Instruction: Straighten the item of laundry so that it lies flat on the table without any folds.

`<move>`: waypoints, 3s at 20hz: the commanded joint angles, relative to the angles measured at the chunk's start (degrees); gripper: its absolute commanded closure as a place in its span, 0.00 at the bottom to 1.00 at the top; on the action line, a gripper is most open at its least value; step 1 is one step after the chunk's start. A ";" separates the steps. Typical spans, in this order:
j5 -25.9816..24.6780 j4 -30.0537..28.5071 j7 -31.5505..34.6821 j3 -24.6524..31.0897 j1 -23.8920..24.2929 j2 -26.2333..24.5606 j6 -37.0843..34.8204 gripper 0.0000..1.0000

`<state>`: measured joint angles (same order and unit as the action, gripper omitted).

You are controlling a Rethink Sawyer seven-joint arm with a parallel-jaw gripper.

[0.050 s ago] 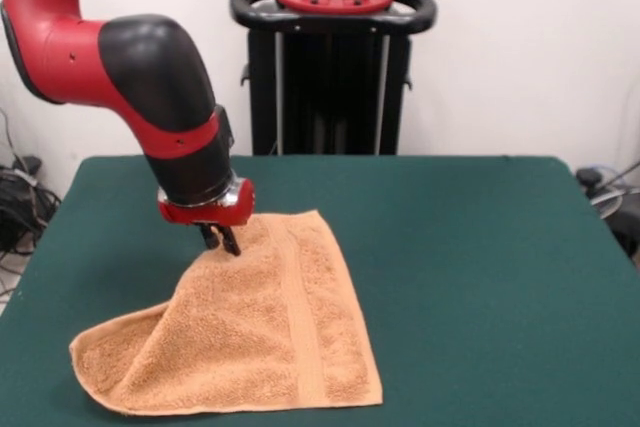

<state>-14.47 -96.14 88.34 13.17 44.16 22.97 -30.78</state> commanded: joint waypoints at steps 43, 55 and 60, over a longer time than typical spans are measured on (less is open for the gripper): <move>19.10 -4.06 5.82 8.69 -1.18 10.77 -9.98 1.00; 3.25 3.05 6.94 -5.41 -13.64 7.05 -5.99 0.00; 1.49 6.28 7.45 -7.53 -15.77 5.65 -9.55 0.00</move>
<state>-9.88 -93.89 88.34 10.07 30.55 31.64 -37.37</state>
